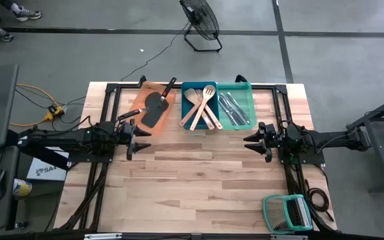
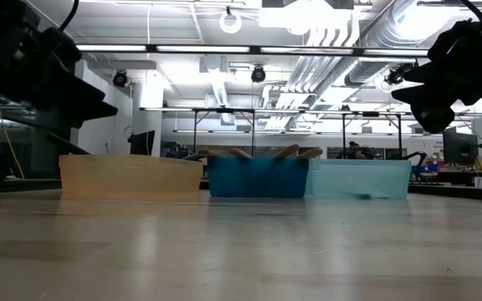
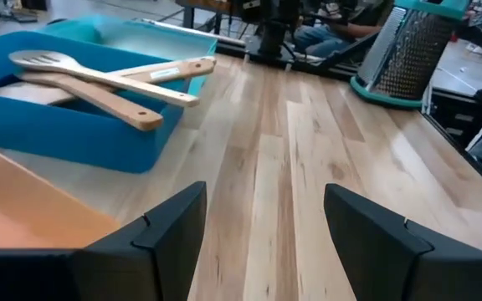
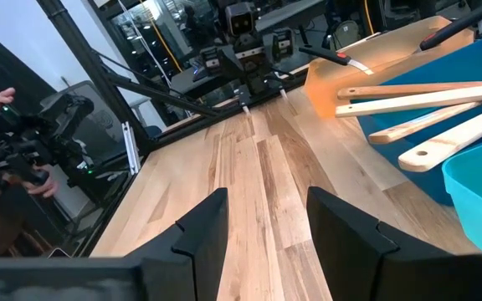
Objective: Pick & Place Kitchen Items
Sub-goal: Return to Home Position
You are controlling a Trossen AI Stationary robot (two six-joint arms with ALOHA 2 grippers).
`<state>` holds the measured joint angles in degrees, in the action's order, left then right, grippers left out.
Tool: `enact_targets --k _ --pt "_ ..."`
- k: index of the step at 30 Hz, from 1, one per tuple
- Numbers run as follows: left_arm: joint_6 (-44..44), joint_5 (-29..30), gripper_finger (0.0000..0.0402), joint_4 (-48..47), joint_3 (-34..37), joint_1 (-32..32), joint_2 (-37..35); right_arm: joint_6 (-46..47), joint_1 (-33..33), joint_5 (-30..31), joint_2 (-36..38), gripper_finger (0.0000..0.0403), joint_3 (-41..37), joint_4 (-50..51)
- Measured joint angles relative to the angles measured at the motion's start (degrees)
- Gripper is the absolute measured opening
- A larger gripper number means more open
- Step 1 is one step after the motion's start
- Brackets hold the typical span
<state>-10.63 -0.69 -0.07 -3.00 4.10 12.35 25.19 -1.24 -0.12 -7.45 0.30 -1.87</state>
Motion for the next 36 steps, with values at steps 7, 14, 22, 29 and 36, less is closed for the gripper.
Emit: enact_targets --k 7,14,22,29,36 --pt "1.0 -0.4 0.0239 0.0 1.4 0.0 -5.1 0.0 0.0 0.0 0.0 0.0156 0.0 0.0" --pt "1.4 0.0 0.0239 -0.2 1.6 0.0 -7.7 0.0 0.0 0.0 0.0 0.0156 0.0 0.0" --pt "5.6 0.0 0.0239 -0.3 1.7 0.0 -7.7 0.0 0.0 0.0 0.0 0.0156 0.0 0.0" --pt "6.0 0.1 0.0239 -0.4 1.7 0.0 -7.7 0.0 0.0 0.0 0.0 0.0156 0.0 0.0" --pt "5.9 0.1 0.0239 -0.1 1.8 0.0 -7.7 0.0 0.0 0.0 0.0 0.0156 0.0 0.0"
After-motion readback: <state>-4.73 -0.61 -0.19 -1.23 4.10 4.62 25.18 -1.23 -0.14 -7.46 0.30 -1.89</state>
